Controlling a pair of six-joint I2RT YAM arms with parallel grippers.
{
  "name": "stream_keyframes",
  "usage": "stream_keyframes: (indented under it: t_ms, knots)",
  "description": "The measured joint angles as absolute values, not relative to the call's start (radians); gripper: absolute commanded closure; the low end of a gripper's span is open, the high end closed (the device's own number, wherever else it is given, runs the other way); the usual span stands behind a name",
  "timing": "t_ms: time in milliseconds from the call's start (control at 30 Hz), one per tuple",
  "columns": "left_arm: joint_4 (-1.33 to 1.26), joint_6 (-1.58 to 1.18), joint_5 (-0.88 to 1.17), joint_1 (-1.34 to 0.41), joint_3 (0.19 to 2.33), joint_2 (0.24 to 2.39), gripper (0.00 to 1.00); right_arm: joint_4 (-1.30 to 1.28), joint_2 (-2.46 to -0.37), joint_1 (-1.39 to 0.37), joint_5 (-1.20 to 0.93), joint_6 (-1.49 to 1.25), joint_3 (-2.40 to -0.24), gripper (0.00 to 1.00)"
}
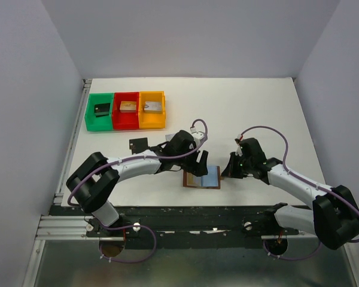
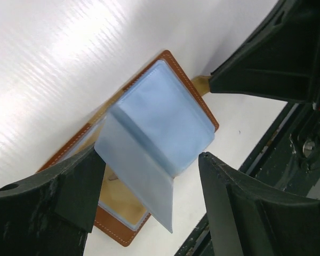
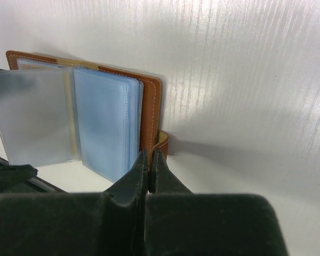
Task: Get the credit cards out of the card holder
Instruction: Remove the credit card from the card holder.
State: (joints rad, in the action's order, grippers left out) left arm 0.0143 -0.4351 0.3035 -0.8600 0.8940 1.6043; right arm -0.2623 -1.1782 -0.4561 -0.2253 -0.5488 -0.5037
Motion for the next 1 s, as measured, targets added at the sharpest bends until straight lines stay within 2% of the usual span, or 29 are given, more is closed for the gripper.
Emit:
stream_keyframes:
  t_ms: [200,467,500,700,733,867,1000]
  knots:
    - [0.036,-0.434,0.286,-0.854,0.899,1.603,0.19,-0.262,-1.178,-0.456,-0.225,-0.549,-0.504,1.00]
    - [0.054,-0.381,0.359,-0.917,1.028,1.685,0.19,-0.263,-1.178,-0.456,-0.225,-0.549,-0.504,1.00]
    - [0.056,-0.370,0.376,-0.926,1.055,1.705,0.18,-0.263,-1.177,-0.456,-0.225,-0.550,-0.504,0.98]
    - [0.077,-0.342,0.432,-0.940,1.139,1.792,0.17,-0.294,-1.145,-0.456,-0.201,-0.556,-0.504,0.64]
    - [0.080,-0.340,0.435,-0.940,1.141,1.798,0.17,-0.299,-1.135,-0.456,-0.194,-0.561,-0.504,0.61]
    - [0.107,-0.336,0.442,-0.939,1.159,1.821,0.17,-0.332,-1.088,-0.456,-0.163,-0.562,-0.504,0.56]
    - [0.109,-0.334,0.445,-0.939,1.184,1.826,0.16,-0.366,-1.036,-0.456,-0.136,-0.564,-0.505,0.56]
